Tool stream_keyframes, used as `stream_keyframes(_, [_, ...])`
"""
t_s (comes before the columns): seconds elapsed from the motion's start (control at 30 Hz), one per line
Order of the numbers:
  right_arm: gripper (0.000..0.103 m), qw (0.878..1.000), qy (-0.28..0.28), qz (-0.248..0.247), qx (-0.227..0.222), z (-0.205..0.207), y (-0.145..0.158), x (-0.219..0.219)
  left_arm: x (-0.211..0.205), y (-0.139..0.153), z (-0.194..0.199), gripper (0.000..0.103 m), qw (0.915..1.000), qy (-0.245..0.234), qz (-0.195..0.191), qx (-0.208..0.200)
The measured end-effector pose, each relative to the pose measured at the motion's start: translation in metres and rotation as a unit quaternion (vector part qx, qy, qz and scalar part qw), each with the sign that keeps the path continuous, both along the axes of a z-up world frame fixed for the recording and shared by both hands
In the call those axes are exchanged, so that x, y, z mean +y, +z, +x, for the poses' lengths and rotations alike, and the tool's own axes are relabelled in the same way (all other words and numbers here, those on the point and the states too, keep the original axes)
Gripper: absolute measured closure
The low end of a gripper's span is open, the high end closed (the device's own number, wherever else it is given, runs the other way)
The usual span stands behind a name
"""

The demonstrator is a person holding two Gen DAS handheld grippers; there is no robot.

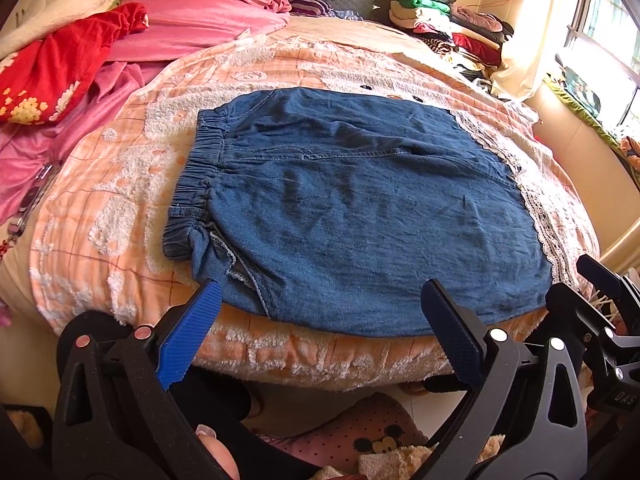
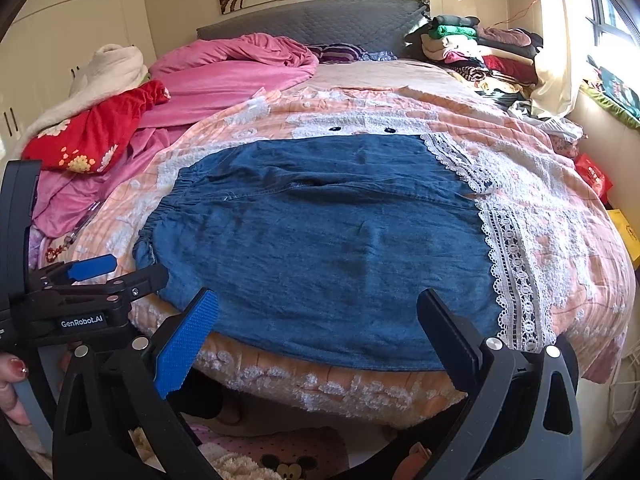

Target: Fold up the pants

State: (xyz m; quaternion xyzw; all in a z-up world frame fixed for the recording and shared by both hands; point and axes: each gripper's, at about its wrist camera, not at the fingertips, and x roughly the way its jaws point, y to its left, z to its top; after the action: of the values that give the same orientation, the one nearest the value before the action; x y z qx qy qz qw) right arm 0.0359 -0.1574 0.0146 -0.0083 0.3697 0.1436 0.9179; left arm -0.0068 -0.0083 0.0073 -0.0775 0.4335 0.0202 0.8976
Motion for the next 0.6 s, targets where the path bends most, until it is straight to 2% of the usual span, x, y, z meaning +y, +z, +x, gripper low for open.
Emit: stream_keyframes(0.6, [0.004,1.000,-0.003,-0.002,0.000,-0.0010,-0.0006,-0.0012,0.0024,0.0039,-0.0013,0.009,1.0000,0.000,0.000,-0.002])
